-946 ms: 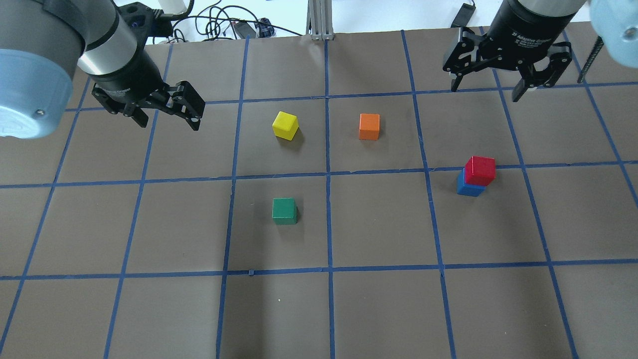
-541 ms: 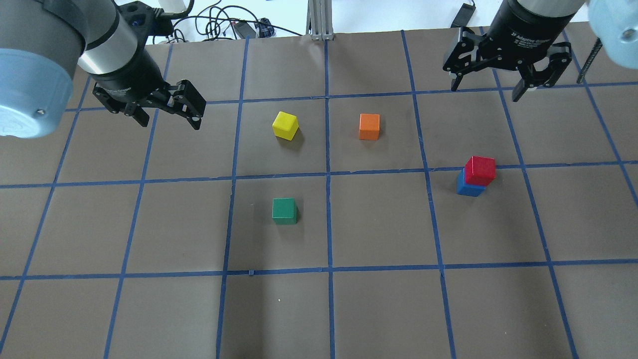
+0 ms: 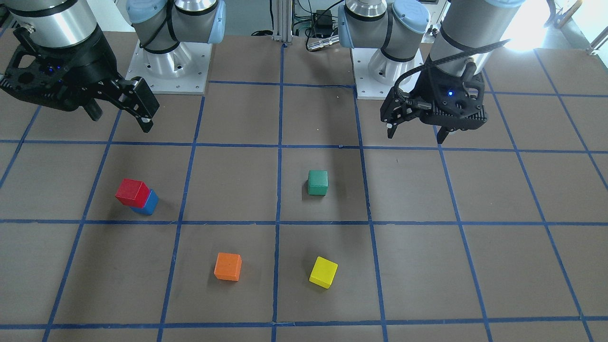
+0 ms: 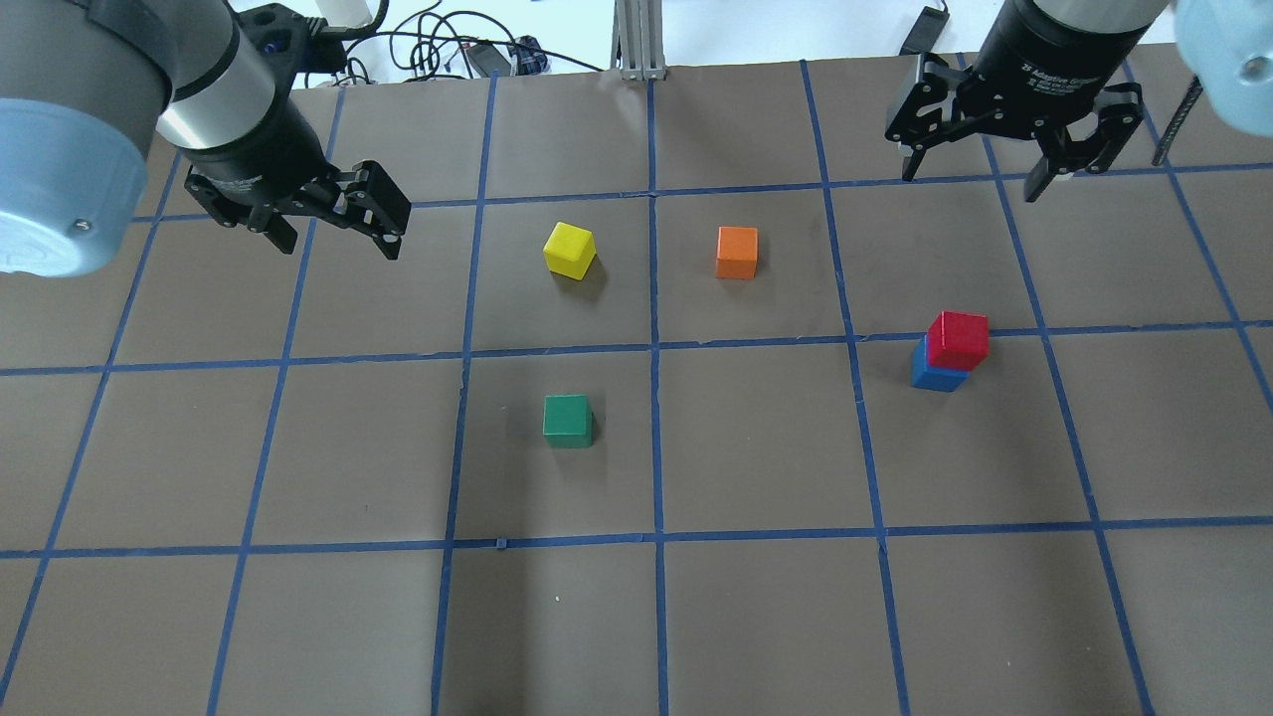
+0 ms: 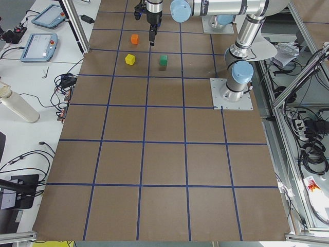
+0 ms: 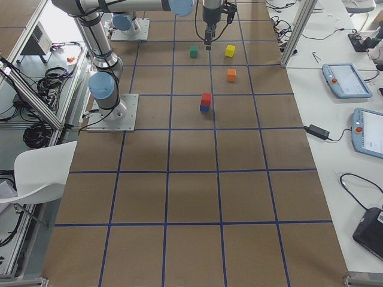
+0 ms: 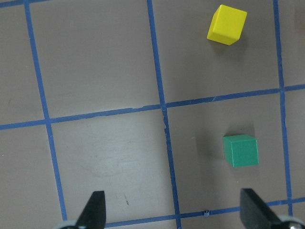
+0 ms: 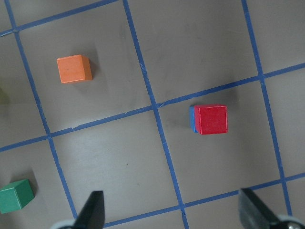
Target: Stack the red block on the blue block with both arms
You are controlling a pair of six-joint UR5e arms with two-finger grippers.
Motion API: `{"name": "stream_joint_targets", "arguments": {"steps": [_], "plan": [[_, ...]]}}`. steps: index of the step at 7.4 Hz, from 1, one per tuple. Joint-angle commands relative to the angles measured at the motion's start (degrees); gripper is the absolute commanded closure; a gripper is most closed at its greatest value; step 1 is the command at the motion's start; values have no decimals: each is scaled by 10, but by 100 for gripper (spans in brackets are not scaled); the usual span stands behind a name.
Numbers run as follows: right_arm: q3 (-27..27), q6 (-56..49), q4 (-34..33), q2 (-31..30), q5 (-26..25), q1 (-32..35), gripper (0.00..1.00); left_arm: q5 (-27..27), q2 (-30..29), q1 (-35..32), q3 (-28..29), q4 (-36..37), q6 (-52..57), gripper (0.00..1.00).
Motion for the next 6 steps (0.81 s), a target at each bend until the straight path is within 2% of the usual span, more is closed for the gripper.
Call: {"name": "stream_joint_targets", "arguments": {"steps": [1,6], "plan": [[0,0,-1,1,1,0,0,2,0,0,-1,0,0,0],[-3,22,-4,0,7,1,0,2,1,-2,0,1,-2,0]]}}
